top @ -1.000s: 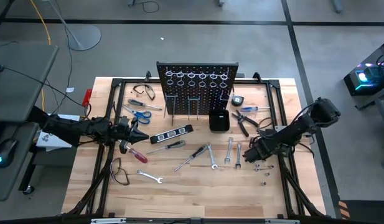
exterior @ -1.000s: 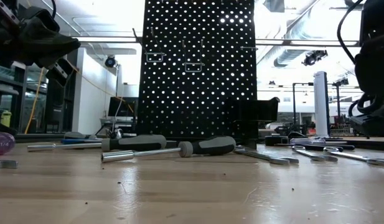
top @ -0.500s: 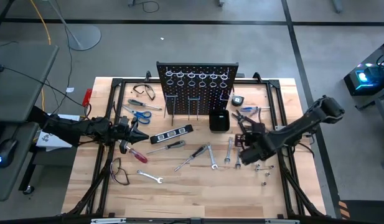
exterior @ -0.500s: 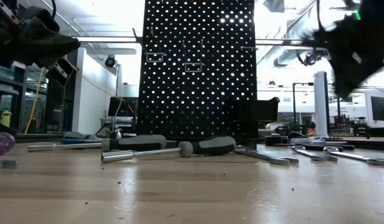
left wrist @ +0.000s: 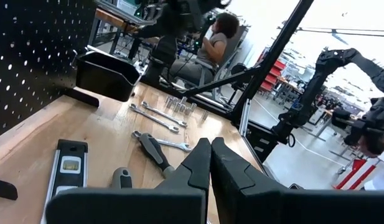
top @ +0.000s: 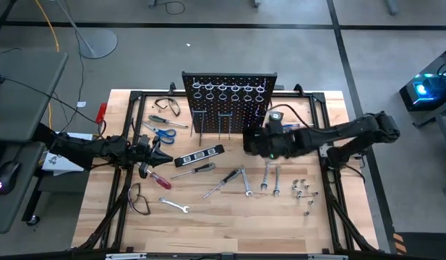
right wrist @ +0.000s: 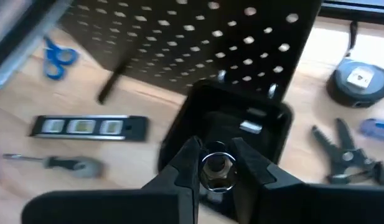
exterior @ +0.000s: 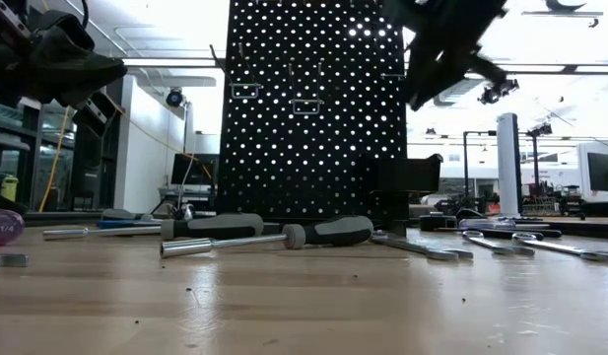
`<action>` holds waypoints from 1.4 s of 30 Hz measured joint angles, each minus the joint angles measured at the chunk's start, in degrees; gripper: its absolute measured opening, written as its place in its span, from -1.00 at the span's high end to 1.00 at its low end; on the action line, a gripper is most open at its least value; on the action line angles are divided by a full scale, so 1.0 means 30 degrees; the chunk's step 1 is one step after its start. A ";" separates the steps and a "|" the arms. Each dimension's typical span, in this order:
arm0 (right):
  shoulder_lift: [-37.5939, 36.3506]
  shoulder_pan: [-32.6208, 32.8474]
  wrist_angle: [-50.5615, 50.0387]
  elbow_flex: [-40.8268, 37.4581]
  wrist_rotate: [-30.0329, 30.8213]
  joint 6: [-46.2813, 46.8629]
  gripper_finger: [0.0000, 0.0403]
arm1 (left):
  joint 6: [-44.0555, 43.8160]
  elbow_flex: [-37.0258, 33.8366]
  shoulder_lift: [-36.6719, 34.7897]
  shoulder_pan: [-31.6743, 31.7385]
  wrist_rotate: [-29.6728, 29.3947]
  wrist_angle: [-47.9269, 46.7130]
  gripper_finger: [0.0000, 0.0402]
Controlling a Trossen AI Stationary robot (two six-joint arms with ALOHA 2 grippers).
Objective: Hang tools onto peg board
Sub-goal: Put the silver socket in the black bin on the pegboard
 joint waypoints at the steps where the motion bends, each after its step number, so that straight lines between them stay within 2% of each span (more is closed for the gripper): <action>1: 0.0123 -0.0505 -0.0006 0.0000 -0.0483 -0.0457 0.80 | 0.0000 0.0000 0.0005 0.0004 0.0007 -0.0016 1.00; 4: 0.0320 -0.1654 -0.0095 -0.0007 -0.1625 -0.1894 0.78 | 0.0000 0.0000 0.0007 -0.0003 0.0002 -0.0016 1.00; 9: 0.0388 -0.2783 0.1139 -0.0007 -0.3387 -0.4082 0.41 | 0.0000 0.0000 0.0000 -0.0002 0.0002 -0.0009 1.00; 13: 0.0388 -0.3014 0.1480 0.0000 -0.3658 -0.4587 0.19 | 0.0000 0.0000 0.0005 0.0004 0.0002 -0.0004 1.00; 17: 0.0388 -0.2993 0.1152 0.0000 -0.3926 -0.4822 0.12 | 0.0000 0.0000 0.0007 -0.0003 -0.0006 -0.0002 1.00; 22: -0.0012 -0.1744 -0.0566 0.0000 -0.7072 -0.5393 0.13 | 0.0000 0.0000 0.0000 -0.0002 0.0000 -0.0009 1.00; 26: 0.0092 0.0286 -0.4071 -0.0031 -0.9120 -0.3693 0.15 | 0.0000 0.0000 0.0002 -0.0003 0.0002 -0.0009 1.00; 30: 0.0170 0.2471 -0.6063 -0.1584 -1.0750 -0.0207 0.15 | 0.0000 0.0000 0.0000 0.0004 0.0002 -0.0009 1.00; 34: 0.0177 0.4258 -0.4715 -0.4275 -1.3093 0.3673 0.15 | 0.0000 0.0000 0.0000 0.0004 0.0002 -0.0013 1.00; 37: 0.0177 0.4845 -0.2847 -0.6032 -1.4029 0.6138 0.15 | 0.0000 0.0000 0.0000 -0.0003 -0.0005 -0.0016 1.00; 42: 0.0177 0.4920 -0.2561 -0.6798 -1.3175 0.8003 0.15 | 0.0000 0.0000 0.0000 -0.0003 0.0002 -0.0016 1.00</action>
